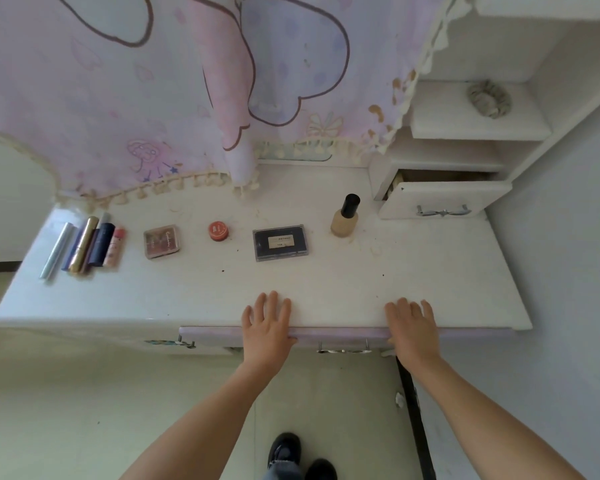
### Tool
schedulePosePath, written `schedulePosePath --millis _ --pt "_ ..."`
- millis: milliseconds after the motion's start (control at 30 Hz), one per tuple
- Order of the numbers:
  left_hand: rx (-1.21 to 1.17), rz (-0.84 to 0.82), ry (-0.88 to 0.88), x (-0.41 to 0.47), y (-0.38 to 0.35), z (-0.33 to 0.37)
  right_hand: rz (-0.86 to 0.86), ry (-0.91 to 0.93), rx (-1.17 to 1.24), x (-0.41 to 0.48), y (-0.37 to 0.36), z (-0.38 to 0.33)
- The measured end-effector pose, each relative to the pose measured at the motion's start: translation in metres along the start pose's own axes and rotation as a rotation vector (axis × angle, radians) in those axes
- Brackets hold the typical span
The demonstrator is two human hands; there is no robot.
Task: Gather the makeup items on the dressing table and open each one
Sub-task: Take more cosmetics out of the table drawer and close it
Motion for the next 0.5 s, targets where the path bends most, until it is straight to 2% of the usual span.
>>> schedulePosePath --millis 100,200,333,433,500 --pt "-0.008 0.009 0.035 -0.003 0.0 -0.002 0.02 0.025 -0.003 0.001 -0.004 -0.004" --pt "-0.045 -0.049 0.039 -0.005 0.001 -0.001 0.013 0.003 -0.017 0.004 0.0 -0.006" --pt "-0.054 -0.122 0.024 -0.004 -0.001 -0.004 -0.277 -0.027 0.07 0.002 -0.003 -0.008" --pt "-0.145 -0.222 0.012 -0.008 0.012 -0.01 -0.396 -0.04 0.264 -0.006 0.002 -0.007" --pt "-0.248 -0.199 0.053 -0.019 0.029 -0.022 -0.419 -0.051 0.417 -0.015 0.009 -0.006"
Point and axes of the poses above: each hand's wrist, its own x-axis towards the middle knuckle, its own y-axis out of the back of the hand, z = x × y, the point moved 9 cm from there along x, towards the middle knuckle, and after that the axes turned 9 degrees about y, right-handed, at the moved point
